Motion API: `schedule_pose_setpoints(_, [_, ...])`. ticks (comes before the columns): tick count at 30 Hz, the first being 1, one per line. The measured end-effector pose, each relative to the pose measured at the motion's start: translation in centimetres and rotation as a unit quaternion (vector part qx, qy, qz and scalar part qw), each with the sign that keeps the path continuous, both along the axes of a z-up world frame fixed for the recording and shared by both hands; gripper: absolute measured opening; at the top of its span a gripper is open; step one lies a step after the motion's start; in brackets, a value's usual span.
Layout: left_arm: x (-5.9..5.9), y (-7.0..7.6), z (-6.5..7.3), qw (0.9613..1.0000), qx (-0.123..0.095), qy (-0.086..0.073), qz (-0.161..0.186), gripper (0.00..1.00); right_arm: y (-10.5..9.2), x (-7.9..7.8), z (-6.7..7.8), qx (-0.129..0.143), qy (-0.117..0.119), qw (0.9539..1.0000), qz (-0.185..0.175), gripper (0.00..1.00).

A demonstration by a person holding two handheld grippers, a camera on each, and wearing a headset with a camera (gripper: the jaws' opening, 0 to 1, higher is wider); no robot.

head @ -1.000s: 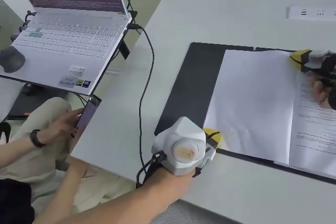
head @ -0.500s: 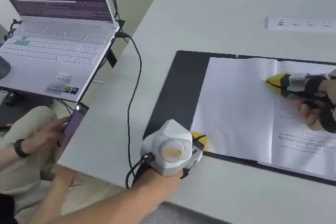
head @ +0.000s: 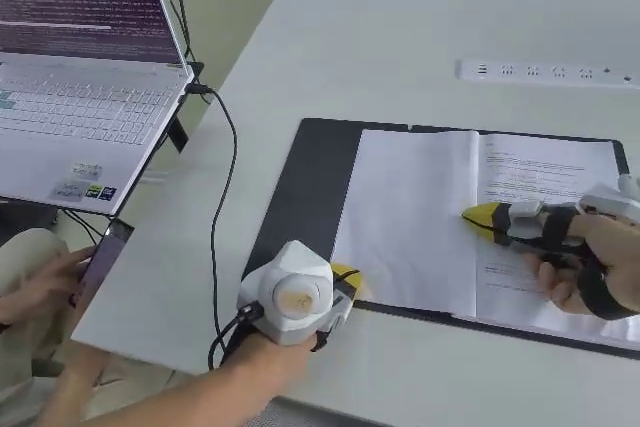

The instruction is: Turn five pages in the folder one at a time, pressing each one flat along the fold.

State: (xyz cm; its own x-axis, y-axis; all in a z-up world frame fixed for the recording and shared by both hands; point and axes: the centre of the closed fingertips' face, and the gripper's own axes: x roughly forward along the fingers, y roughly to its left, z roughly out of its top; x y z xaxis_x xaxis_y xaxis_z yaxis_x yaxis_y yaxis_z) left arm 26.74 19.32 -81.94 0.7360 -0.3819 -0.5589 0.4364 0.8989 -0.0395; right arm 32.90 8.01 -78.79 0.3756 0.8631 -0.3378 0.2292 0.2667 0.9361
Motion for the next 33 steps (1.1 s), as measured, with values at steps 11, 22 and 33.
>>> schedule_pose_setpoints(11, [0.0, 0.0, -0.1, 1.0, 0.0, -0.001, -0.002, 0.0, -0.9, -2.4, -2.1, 0.017, 0.012, 0.9996, 0.018, 0.0])
schedule_pose_setpoints(22, [0.0, 0.0, -0.1, 1.0, 0.001, 0.001, -0.001, 0.0, -0.6, -7.5, -2.7, 0.031, 0.022, 0.9983, 0.044, 0.0])
schedule_pose_setpoints(33, [0.0, 0.0, -0.1, 0.9999, 0.005, 0.009, 0.003, 0.0, -0.8, -10.7, -2.6, 0.014, 0.023, 0.9984, 0.05, 0.0])
